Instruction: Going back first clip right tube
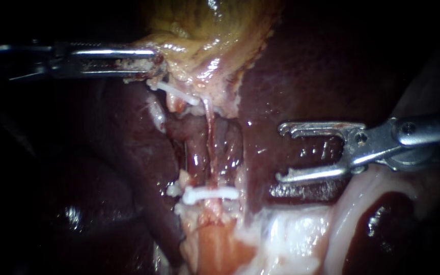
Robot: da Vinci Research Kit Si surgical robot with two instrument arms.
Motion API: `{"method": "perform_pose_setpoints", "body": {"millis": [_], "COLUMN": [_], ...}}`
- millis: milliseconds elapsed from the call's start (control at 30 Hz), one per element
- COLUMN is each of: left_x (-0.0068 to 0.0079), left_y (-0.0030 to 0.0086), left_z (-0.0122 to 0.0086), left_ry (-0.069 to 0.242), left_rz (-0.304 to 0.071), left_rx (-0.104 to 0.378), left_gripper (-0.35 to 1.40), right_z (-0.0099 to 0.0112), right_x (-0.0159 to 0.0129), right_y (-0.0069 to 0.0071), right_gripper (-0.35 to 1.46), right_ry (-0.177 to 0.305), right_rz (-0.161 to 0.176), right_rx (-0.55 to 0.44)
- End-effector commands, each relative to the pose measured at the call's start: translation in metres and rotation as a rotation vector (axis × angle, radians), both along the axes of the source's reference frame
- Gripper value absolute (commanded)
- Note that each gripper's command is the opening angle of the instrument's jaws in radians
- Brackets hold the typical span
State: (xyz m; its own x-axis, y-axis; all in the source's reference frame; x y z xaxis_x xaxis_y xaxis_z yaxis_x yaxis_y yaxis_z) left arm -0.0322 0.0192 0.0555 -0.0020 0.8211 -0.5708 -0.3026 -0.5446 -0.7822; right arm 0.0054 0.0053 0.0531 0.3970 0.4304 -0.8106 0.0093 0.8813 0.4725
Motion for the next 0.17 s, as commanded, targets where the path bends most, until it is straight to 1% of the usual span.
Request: {"method": "perform_pose_setpoints", "body": {"millis": [33,167], "left_x": [0.0001,0.0003], "left_y": [0.0001,0.0001], "left_z": [0.0,-0.0001], "left_ry": [0.0,-0.001], "left_rz": [0.0,0.001], "left_rx": [0.0,0.0], "left_gripper": [-0.35,-0.35], "right_z": [0.0,-0.0001], "right_x": [0.0001,0.0003], "right_y": [0.0,0.0001], "right_gripper": [0.5,0.5], "right_ry": [0.0,0.003], "right_rz": [0.001,-0.006], "right_rx": [0.0,0.004]}}
